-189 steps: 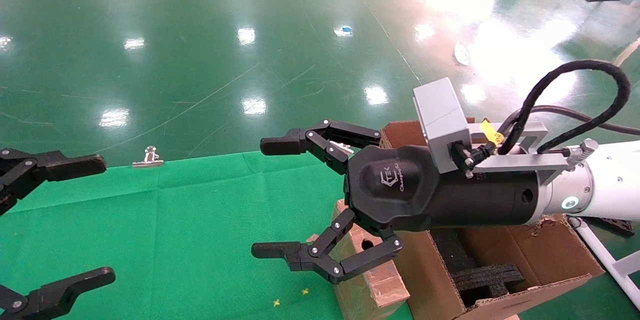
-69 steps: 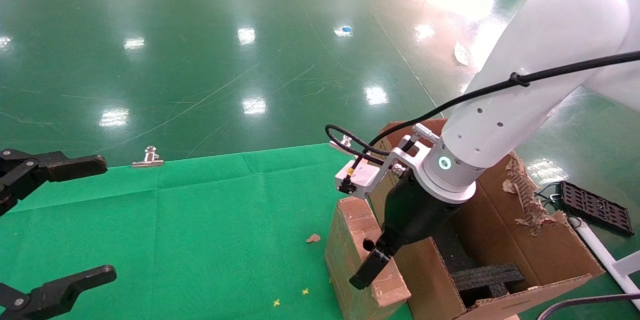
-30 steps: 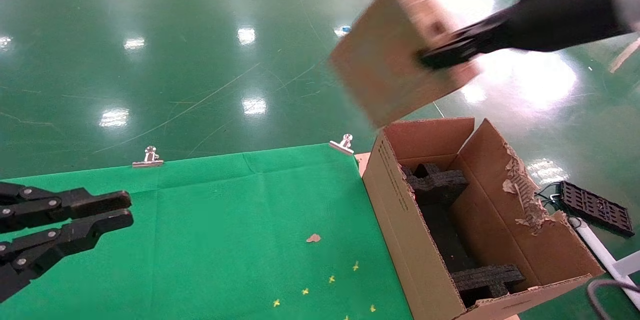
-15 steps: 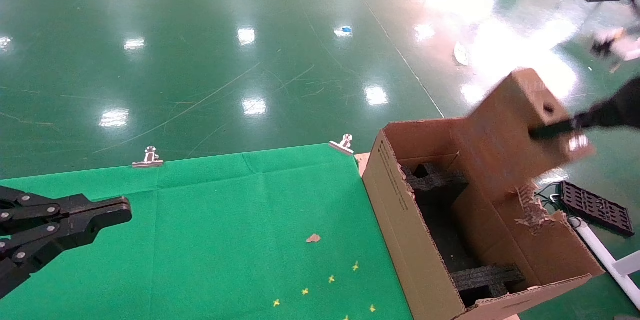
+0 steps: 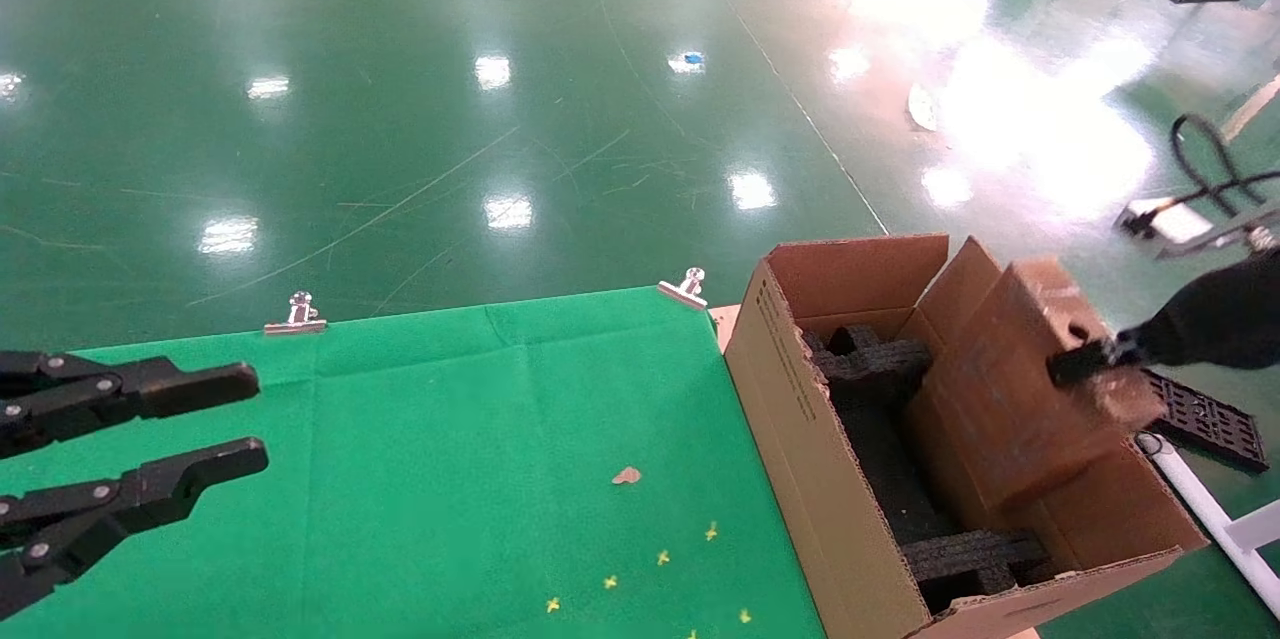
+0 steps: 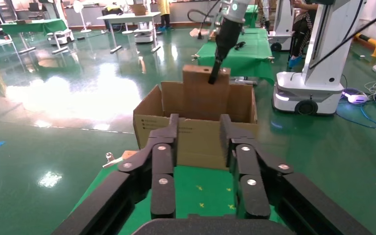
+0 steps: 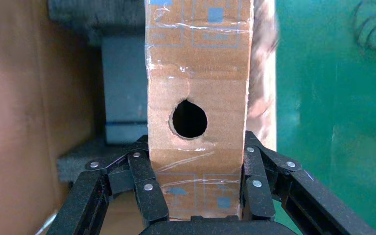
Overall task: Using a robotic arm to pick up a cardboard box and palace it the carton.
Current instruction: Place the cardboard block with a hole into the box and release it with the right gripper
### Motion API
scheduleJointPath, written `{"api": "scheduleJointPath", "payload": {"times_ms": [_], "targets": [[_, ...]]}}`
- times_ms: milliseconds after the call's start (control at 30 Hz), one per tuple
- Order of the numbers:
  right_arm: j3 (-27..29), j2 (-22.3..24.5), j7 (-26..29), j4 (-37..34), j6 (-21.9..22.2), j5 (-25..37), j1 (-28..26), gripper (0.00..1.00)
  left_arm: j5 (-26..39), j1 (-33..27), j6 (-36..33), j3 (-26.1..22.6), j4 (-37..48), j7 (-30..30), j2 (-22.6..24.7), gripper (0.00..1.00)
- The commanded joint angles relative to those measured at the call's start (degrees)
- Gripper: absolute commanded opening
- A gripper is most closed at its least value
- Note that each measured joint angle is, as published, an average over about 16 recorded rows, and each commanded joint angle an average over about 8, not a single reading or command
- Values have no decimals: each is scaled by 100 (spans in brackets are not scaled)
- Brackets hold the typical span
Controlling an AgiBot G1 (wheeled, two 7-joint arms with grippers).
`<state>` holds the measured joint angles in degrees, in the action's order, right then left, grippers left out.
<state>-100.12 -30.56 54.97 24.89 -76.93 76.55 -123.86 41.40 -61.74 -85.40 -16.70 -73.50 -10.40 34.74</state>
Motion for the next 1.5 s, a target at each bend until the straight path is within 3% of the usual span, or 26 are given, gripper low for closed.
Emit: {"api": "scheduleJointPath", "payload": {"times_ms": [33,500,1133,1400,1500], "targets": [[-27,-79,-20,-158,26,-15,141,0,0,0,0,-1,0,0,0,100],[-12,-712,-130,-879,549,-249,1196,0,-4,-1,2,-5,0,3,-2,100],[313,-1149,-215,-1000,1974,-934,2980,0,-8,-3,5,-12,0,6,-5,100],[399,-1179,-564,-1149,2008,-1058,3086,100,-10,-3,6,-15,0,7,-6,100],[394,-1191,-652,-1233,1980,-1041,3047,100,-11,-3,7,-15,0,8,-6,100]]}}
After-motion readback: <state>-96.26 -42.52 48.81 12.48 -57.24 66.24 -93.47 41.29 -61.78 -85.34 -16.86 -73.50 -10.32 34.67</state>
